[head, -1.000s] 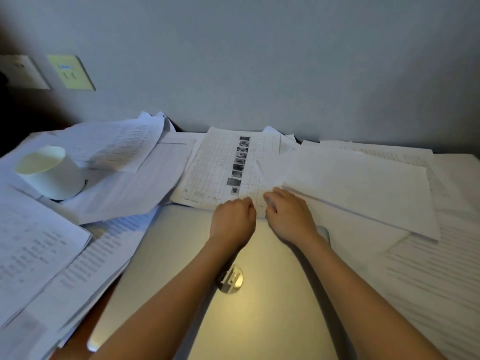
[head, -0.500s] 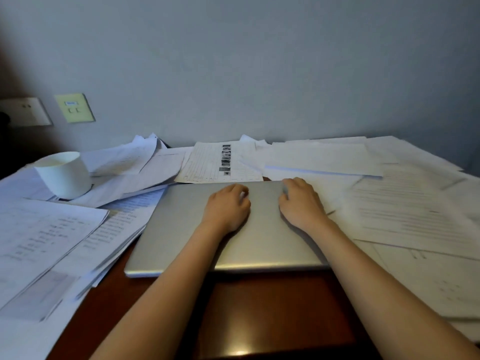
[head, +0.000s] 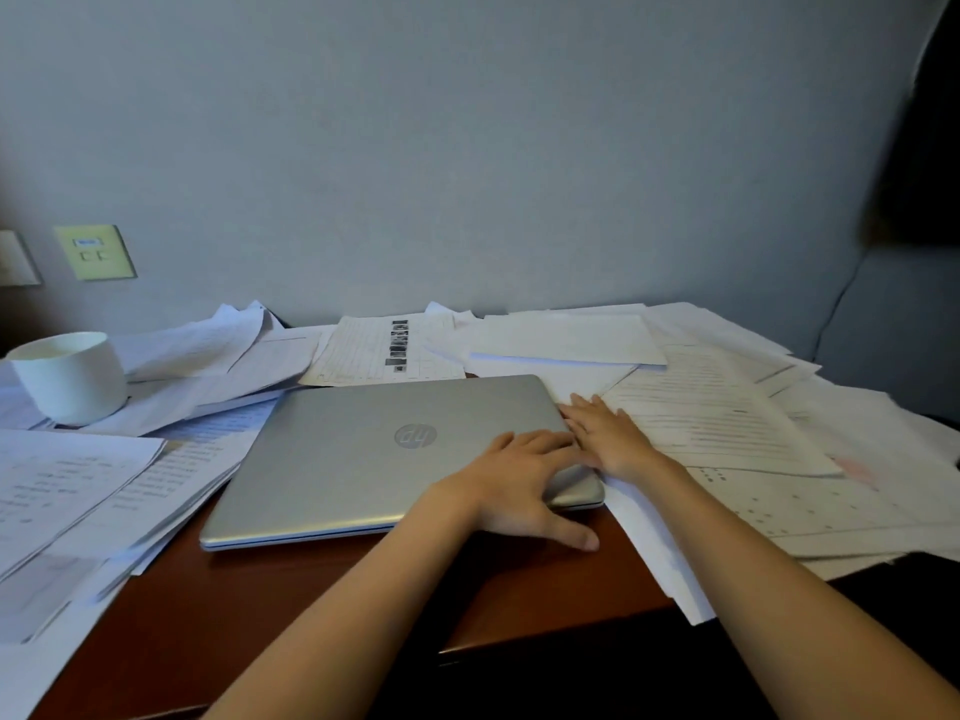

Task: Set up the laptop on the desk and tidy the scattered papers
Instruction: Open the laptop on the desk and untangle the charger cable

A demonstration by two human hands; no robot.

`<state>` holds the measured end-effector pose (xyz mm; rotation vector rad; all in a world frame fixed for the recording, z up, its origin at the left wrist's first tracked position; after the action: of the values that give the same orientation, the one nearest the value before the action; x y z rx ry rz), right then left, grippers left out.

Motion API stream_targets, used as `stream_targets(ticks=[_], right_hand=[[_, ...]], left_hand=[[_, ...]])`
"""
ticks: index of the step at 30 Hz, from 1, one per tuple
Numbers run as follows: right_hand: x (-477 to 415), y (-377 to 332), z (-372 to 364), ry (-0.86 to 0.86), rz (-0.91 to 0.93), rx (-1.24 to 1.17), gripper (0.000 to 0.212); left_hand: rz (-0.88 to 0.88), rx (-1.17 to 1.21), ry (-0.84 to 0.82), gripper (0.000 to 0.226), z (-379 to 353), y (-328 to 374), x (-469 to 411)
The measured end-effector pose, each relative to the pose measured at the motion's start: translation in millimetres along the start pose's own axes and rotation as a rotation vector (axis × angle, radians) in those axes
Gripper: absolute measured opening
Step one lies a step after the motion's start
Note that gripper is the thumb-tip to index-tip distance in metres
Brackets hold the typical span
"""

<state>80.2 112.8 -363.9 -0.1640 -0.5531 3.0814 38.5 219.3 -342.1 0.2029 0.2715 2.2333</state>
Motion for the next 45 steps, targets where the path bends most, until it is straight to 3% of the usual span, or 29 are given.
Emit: stream_targets(ticks=[3, 16, 19, 23, 30, 33, 37, 39, 45], right_hand=[[-3, 2, -3, -0.091, 0.028, 0.12, 0.048], [-18, 33, 8, -0.059, -0.109, 0.132, 0.046], [-17, 30, 14, 0.048, -0.082, 0.118, 0.044], [-4, 12, 29, 0.354, -0.051, -0.267, 0.037], [2, -16, 23, 0.387, -0.185, -0.384, 0.026], [5, -23, 17, 0.275, -0.285, -0.277, 0.025], [10, -35, 13, 0.101, -0.387, -0.009, 0.047], [11, -34, 7, 0.079, -0.425, -0.004, 0.053], [15, -34, 3, 0.187, -0.486, -0.041, 0.051]], left_hand=[[0.016, -0.014, 0.039, 0.064, 5, -1, -10], [-0.028, -0.124, 0.01, 0.051, 4, 7, -18], [-0.001, -0.03, -0.009, 0.053, 2, 2, -19], [0.069, 0.111, -0.024, 0.063, 2, -10, -15], [0.352, 0.114, 0.085, 0.068, 26, -88, 11], [0.551, 0.086, 0.191, 0.061, 39, -136, 31], [0.961, 0.056, 0.305, 0.063, 51, -207, 77], [1.104, 0.107, 0.348, 0.066, 55, -229, 98], [1.186, 0.351, 0.471, 0.064, 61, -246, 112]])
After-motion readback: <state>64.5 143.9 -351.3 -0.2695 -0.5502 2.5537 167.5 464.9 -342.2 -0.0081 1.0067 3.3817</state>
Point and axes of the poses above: each hand's wrist, its own x-axis away from the middle knuckle, its own z-axis out of the back of the hand, y = z × x, the point moved 10 cm from there along -x, towards the middle knuckle, and after that the axes turned 14 degrees about z, right-handed, at the moved point
